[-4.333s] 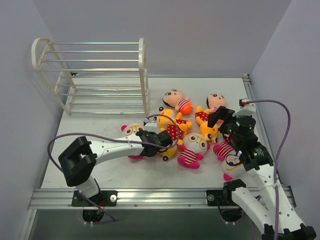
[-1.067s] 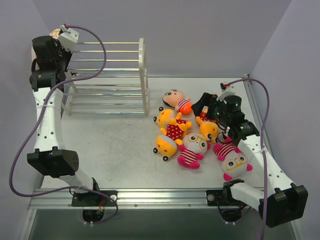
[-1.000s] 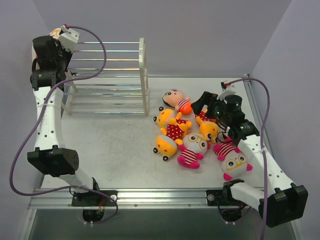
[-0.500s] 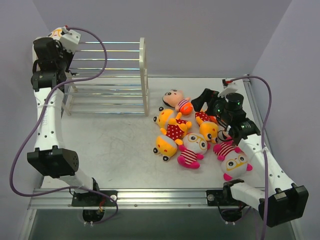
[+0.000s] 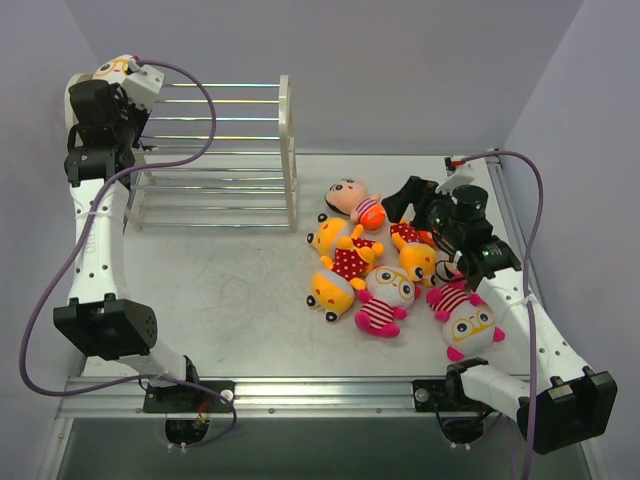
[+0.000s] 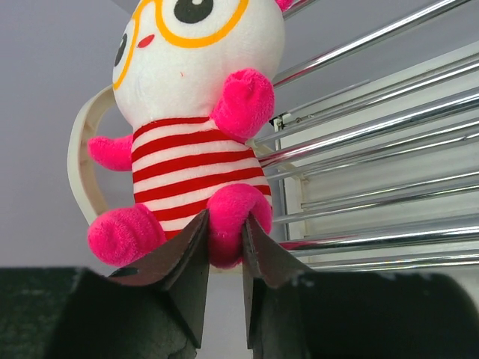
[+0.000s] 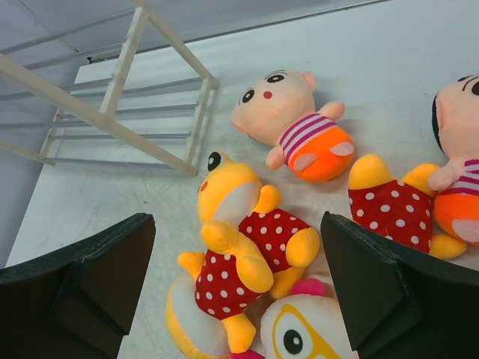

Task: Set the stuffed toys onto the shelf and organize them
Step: Place the stuffed toy onto shelf

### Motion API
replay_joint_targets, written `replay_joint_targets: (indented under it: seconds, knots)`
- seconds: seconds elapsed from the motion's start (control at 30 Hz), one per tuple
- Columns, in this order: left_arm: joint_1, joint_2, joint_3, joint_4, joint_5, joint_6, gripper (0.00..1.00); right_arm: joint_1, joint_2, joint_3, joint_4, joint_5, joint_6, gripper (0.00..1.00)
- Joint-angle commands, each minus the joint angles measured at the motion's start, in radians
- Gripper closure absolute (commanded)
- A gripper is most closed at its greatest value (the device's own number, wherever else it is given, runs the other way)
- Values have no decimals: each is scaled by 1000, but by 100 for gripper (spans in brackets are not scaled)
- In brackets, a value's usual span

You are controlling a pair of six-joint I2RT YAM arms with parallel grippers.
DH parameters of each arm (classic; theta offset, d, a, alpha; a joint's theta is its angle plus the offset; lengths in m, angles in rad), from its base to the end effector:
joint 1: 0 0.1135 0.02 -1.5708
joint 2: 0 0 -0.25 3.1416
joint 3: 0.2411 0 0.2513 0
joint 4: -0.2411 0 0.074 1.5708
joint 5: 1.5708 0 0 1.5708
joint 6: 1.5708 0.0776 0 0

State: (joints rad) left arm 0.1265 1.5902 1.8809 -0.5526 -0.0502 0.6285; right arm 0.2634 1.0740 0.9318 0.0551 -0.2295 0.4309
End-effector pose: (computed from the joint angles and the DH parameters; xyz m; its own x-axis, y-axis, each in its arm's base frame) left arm 0.3842 0.0528 0.4517 -0.3101 0.5525 -0.7737 0.0102 0.8157 0.5784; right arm 0.2850 0.0951 0.3451 -0.2736 0.3475 -0.8969 -0.3941 0.8101 0.4341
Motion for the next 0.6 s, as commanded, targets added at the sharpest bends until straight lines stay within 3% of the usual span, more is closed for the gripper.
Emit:
replay_joint_targets:
  seconds: [0.0, 0.33, 0.47, 0.57]
  knots:
    - [7, -36, 20, 49, 7, -18, 69, 8, -8, 7, 60, -17, 6, 0]
    - [7, -53, 46, 56, 18, -55, 50, 10, 0, 7, 65, -25, 20, 0]
    - [7, -61, 55, 66, 23, -87, 31, 17, -3, 7, 68, -25, 28, 0]
    - [7, -68, 57, 69, 21, -99, 30, 19, -9, 6, 68, -24, 26, 0]
